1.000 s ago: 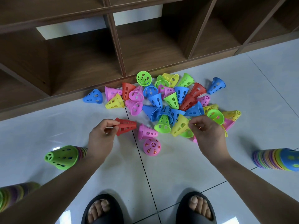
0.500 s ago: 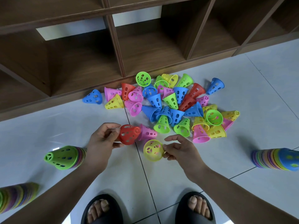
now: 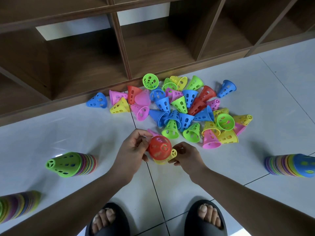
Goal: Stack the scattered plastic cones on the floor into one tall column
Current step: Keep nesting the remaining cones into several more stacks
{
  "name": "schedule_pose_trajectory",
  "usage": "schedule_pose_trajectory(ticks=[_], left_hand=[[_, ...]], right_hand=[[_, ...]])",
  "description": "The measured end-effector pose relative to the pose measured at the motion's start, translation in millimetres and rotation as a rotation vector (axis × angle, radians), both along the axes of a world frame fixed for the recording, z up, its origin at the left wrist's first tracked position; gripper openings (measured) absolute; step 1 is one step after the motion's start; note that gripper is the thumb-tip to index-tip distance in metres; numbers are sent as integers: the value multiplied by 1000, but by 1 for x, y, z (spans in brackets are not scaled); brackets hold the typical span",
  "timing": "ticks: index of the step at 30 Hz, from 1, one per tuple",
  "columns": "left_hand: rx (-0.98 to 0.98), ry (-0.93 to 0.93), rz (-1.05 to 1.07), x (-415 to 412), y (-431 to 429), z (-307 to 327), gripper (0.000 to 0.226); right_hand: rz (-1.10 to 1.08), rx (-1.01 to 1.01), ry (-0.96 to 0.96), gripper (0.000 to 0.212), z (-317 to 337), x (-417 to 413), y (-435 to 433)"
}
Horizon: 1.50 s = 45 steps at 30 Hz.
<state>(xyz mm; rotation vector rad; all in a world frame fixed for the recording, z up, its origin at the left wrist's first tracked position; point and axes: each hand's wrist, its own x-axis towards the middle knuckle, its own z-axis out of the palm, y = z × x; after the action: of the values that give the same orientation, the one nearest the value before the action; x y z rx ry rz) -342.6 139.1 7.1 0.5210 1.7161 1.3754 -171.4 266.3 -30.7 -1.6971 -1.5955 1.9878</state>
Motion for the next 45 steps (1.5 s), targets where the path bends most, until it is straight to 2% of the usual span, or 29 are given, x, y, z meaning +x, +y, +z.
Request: schedule_pose_trajectory(ticks=[11, 17, 22, 30, 34, 39, 45], left_hand=[[96, 54, 35, 4, 2, 4, 11], [-103, 232, -54, 5, 1, -19, 9], [-201, 309, -76, 0, -1, -41, 9], [-293, 431, -106, -17, 0, -62, 16], [-318, 516, -123, -23, 9, -61, 19], [-336, 608, -205, -29, 13, -68, 10], [-322, 593, -148, -37, 8, -66, 5]], right_hand=[[27, 62, -30, 7, -11, 4, 0], [-48, 65, -26, 9, -10, 17, 7], [-142, 264, -38, 17, -4, 39, 18], [-152, 508, -204, 29, 6, 74, 31], [-162, 524, -226, 32, 7, 78, 35], [-188, 498, -203, 28, 10, 76, 38], [-249, 452, -139, 13, 22, 72, 22]])
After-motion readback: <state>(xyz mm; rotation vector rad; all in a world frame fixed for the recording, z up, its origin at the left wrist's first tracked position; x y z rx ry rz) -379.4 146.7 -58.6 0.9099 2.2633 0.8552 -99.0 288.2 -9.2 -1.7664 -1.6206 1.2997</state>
